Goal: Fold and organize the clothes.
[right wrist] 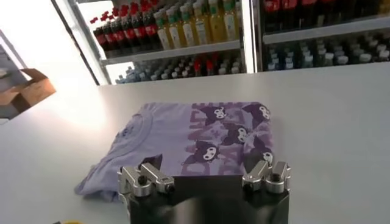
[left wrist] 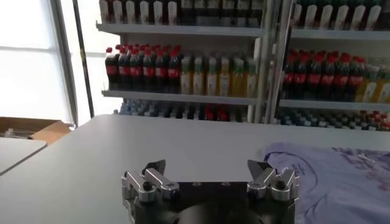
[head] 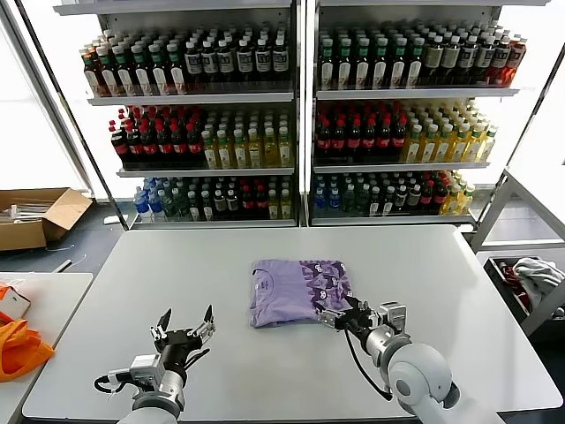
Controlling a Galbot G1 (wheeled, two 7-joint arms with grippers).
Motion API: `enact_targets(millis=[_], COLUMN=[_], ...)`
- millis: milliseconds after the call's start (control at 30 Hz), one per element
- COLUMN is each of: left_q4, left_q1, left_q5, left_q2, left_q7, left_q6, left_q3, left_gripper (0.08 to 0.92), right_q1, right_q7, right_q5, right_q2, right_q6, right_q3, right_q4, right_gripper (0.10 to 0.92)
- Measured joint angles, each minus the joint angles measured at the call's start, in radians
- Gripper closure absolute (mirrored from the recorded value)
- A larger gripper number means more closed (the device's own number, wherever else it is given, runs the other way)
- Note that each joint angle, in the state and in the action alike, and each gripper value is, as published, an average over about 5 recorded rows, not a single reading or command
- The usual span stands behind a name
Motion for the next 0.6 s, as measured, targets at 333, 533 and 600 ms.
enact_targets(millis=[333, 533, 600], left_q4=[0.003, 0.003, 0.002], left_q1=[0.014, 0.015, 0.014], left_q5=[0.013, 0.013, 0.013], left_q2=[-0.006, -0.001, -0.001], left_q7=[0.009, 0.012, 0.012], left_q6=[-0.003, -0.003, -0.004], left_q3=[0.010, 0.005, 0.002], left_gripper=[0.177, 0.177, 0.177], right_q1=[-0.017, -0.022, -0.025], right_q7=[0.054, 0.088, 0.095], right_q5=[0.087, 0.137, 0.150], right_q2=[0.030, 0.042, 0.046], right_q6=[0.001, 0.002, 0.004], right_q3=[0.013, 0.025, 0.032], right_q4=[-0.033, -0.062, -0.067], right_gripper=[0.203, 0.203, 0.203])
